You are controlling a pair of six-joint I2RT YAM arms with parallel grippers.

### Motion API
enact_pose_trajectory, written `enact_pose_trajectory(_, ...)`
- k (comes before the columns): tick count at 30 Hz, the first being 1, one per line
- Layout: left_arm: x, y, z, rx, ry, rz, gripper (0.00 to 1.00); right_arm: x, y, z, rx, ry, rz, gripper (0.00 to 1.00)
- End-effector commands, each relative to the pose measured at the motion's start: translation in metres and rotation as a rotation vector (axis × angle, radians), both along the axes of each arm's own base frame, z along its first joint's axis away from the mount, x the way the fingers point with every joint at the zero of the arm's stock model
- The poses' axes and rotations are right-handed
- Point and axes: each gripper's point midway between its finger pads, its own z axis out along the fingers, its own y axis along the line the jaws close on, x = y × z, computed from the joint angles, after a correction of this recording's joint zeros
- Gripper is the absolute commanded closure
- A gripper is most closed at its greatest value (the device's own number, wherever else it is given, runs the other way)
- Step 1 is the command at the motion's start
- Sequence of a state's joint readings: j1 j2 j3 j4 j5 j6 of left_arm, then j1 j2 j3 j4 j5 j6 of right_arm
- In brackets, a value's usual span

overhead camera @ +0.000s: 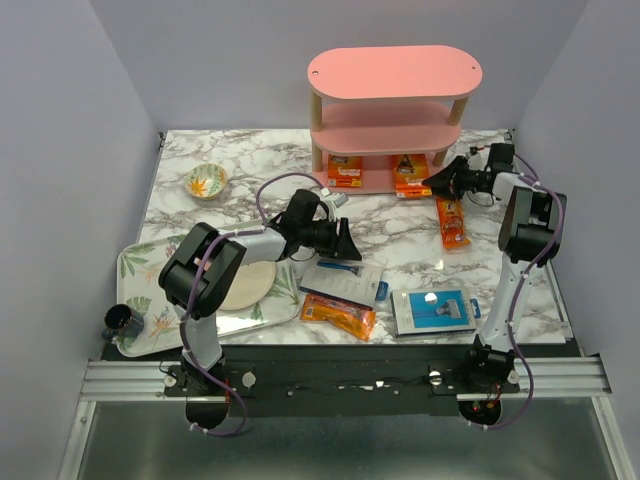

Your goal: Place and organize the shaving razors onto the shelf

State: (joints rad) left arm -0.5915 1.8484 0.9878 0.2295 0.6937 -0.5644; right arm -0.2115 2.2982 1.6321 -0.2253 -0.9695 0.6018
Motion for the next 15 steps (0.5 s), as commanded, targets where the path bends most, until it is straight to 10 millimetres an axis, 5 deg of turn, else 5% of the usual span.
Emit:
enact_pose_trajectory(1,-0.005,-0.003,-0.005,0.021,-0.003,-0.021,0.45,0.009,-0.006,-0.002,0.002,0.016,-0.019,0.48)
enact_pose_trajectory(11,-0.004,-0.002,-0.003,0.018,-0.012,-0.015,0.45,-0.003,-0.005,0.004,-0.01,0.037,-0.036,0.37)
enact_pose_trajectory(15,-0.002,-0.003,-0.002,0.016,-0.021,-0.013,0.45,-0.006,-0.003,0.003,-0.003,0.041,-0.037,0.51)
